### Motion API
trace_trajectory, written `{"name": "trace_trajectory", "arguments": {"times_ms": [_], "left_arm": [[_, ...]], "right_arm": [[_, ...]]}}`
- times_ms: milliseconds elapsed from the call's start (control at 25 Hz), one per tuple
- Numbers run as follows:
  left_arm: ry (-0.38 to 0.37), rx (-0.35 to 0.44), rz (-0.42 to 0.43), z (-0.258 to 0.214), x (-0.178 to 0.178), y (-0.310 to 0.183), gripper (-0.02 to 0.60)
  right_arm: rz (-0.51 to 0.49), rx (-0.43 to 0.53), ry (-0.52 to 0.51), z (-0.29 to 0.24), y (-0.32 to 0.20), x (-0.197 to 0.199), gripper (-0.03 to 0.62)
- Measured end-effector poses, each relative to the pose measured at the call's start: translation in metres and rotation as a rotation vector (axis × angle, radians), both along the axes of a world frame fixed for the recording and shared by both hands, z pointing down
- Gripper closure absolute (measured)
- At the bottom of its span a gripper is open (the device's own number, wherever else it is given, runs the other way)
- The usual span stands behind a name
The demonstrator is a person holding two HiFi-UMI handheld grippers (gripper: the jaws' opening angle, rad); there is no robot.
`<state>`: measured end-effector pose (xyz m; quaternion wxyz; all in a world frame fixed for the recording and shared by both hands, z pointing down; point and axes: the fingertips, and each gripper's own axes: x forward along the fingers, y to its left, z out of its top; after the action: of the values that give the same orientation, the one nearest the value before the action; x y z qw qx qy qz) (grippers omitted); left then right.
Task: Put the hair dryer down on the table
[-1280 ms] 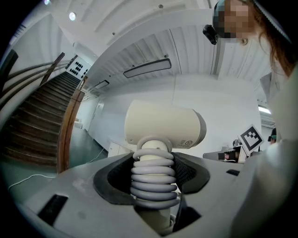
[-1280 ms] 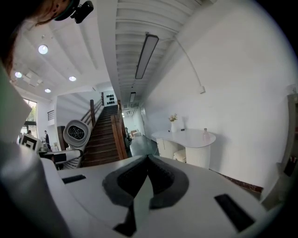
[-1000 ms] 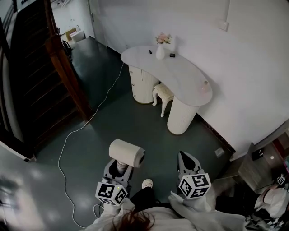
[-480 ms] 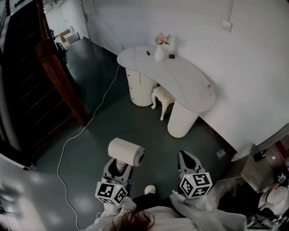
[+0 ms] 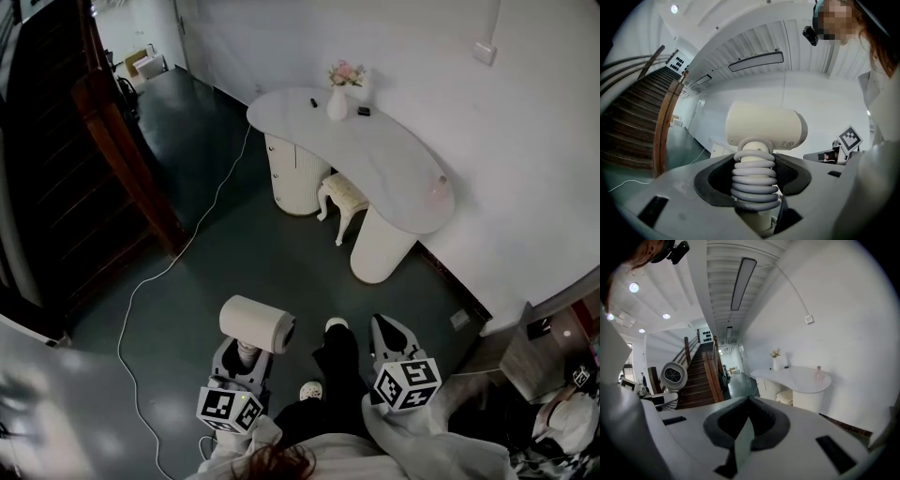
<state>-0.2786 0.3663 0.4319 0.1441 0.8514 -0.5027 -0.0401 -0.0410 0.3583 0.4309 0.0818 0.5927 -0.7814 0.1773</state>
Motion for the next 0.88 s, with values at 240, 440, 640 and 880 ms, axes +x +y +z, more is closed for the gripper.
{"name": "trace_trajectory", "arguments": {"times_ms": [240,440,640,880], "left_arm": [[0.014,-0.005,-0.06,0.001,-0.012,-0.016,0.347],[0.008,-0.001,-0.083,0.004,-0.009,-0.046,0.347],[-0.005,0.0,-0.097,0.006,0.0,-0.089,0.347],[-0.002,0.006,-0.092,0.0,0.02,-0.16,0.347]], "right_arm": [[-0.042,0.004,0.007,0.0,-0.027,-0.006,0.545],[-0.059,-0.007,-0.01,0.01,-0.06,-0.001,0.545],[-0.062,-0.014,-0.018,0.019,-0.108,0.013,0.545],[-0.048,0.009,-0.033,0.013,-0.181,0.037,0.545]]}}
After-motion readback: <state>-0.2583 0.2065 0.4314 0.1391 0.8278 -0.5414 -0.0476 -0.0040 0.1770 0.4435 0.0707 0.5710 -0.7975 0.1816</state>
